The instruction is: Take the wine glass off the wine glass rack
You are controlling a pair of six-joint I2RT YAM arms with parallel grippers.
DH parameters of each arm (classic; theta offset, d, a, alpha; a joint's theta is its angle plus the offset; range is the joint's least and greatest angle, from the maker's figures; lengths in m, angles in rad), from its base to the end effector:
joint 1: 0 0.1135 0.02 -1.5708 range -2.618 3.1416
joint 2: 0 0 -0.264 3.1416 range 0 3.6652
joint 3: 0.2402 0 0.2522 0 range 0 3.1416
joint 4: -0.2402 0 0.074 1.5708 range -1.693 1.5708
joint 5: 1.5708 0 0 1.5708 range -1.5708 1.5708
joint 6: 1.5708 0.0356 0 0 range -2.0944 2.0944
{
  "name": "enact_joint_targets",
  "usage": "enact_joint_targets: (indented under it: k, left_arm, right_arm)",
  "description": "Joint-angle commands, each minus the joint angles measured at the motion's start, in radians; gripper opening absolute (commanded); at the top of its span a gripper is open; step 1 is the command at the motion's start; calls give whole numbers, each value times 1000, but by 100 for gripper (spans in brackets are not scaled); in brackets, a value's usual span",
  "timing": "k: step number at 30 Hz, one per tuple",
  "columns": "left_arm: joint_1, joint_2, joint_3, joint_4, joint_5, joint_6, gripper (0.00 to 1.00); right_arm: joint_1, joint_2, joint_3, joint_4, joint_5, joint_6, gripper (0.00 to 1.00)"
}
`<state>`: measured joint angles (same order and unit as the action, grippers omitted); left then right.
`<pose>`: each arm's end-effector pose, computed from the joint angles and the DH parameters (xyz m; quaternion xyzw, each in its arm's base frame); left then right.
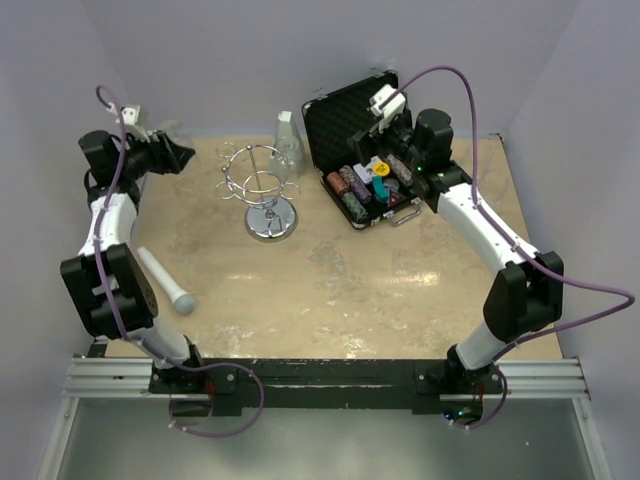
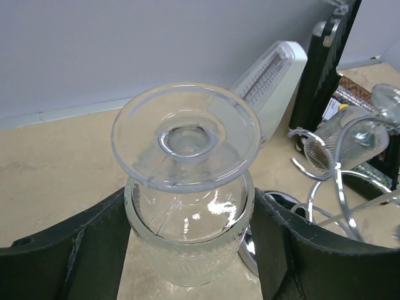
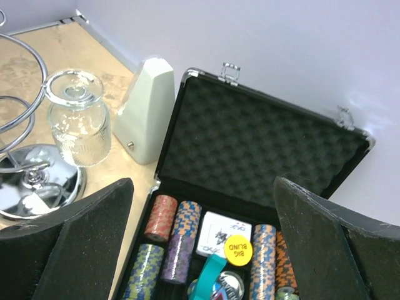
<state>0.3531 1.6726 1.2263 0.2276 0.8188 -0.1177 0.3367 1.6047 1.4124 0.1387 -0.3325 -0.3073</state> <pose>0.3746 0.1104 0.3032 0.0753 0.7539 -0.2410 0.6065 0.3627 0.1393 0.3837 -0.3345 0.6430 0.1301 0.6766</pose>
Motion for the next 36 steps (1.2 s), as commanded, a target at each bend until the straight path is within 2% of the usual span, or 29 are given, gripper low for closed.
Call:
enact_joint_targets:
  k: [1, 5, 10, 12, 16, 18, 20, 25, 27, 31, 36]
  left_arm:
    - [40, -154, 117, -310, 8, -45, 0]
    - [55, -177, 223, -586, 26, -74, 0]
    - [61, -149, 288, -855, 222, -164, 0]
    - [61, -161, 239, -843, 331, -241, 0]
    - [63, -195, 164, -840, 445, -295, 0]
    - [67, -198, 97, -805, 532, -400, 0]
    - [75, -223, 12, -688, 600, -546, 0]
    - [96, -297, -53, -770, 631, -456, 0]
    - [116, -318, -59, -832, 606, -381, 0]
    - [173, -341, -91, -887, 577, -336, 0]
    - [227, -361, -165, -953, 648, -347, 0]
  right_arm:
    - [33, -72, 7, 99, -28, -79, 97]
    - [91, -92, -27, 134, -69, -166, 96]
    - [209, -146, -105, 206, -60, -355, 96]
    - [248, -173, -130, 240, -50, -401, 96]
    - [338, -221, -188, 263, -54, -531, 96]
    - [387, -233, -210, 263, -50, -575, 96]
    - [444, -236, -220, 266, -24, -578, 96]
    - [567, -189, -132, 200, 23, -423, 96]
    - [573, -157, -96, 184, 26, -348, 95]
    - [587, -112, -58, 151, 6, -335, 92]
    - [646, -78, -44, 151, 3, -317, 89]
